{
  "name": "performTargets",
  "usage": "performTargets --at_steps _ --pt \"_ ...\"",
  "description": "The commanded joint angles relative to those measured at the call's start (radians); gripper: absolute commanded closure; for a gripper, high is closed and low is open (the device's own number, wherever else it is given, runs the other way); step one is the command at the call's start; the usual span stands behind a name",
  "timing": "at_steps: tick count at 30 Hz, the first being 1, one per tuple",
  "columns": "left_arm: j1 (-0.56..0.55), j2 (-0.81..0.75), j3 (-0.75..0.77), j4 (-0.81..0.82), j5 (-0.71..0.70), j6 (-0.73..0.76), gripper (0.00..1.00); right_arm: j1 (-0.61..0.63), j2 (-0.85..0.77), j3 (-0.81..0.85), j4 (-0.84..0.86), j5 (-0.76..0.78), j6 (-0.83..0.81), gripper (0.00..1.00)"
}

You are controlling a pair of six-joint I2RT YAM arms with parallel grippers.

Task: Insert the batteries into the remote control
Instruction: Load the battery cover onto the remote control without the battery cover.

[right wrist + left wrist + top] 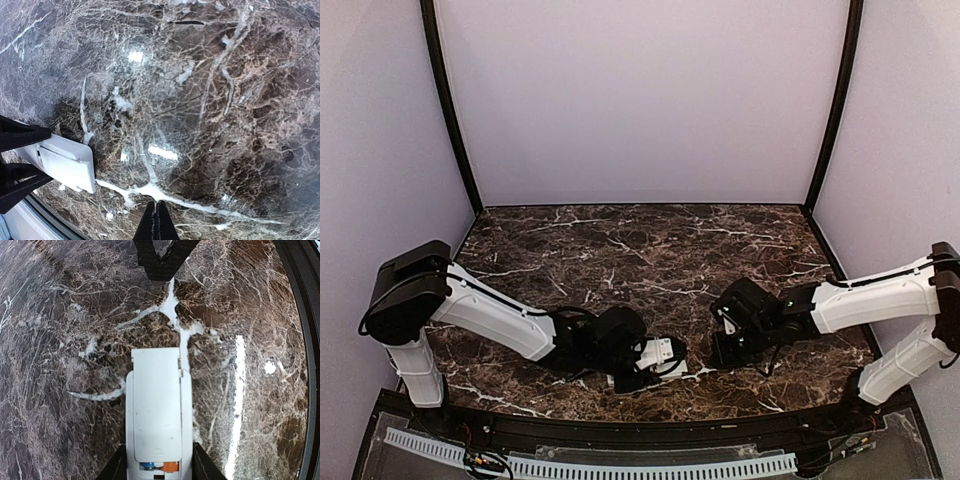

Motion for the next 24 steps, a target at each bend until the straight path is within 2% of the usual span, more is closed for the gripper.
performTargets --at_steps 1,5,7,15,22,24 --pt "-0.008 0.028 0.006 -0.072 0.076 -0.003 0.79 0.011 -0.041 -0.028 -0.009 0.005 -0.008 1.00" --pt "-0.008 0.027 0.015 -0.085 0.091 0.003 0.90 0.008 -0.072 -0.053 0.020 -0.032 -0.018 1.00" --pt "-0.008 0.026 0.017 -0.087 0.096 0.007 0.93 0.009 -0.081 -0.064 0.026 -0.034 -0.015 1.00" --pt "-0.009 0.033 0.051 -0.113 0.105 -0.020 0.94 0.008 -0.069 -0.077 0.046 -0.046 0.006 0.99" --pt "-0.014 0.039 0.055 -0.110 0.105 -0.040 0.94 0.010 0.045 -0.014 0.067 -0.027 0.040 1.00" --pt "-0.014 0.039 0.053 -0.119 0.113 -0.039 0.91 0.012 0.076 0.003 0.068 -0.026 0.043 1.00"
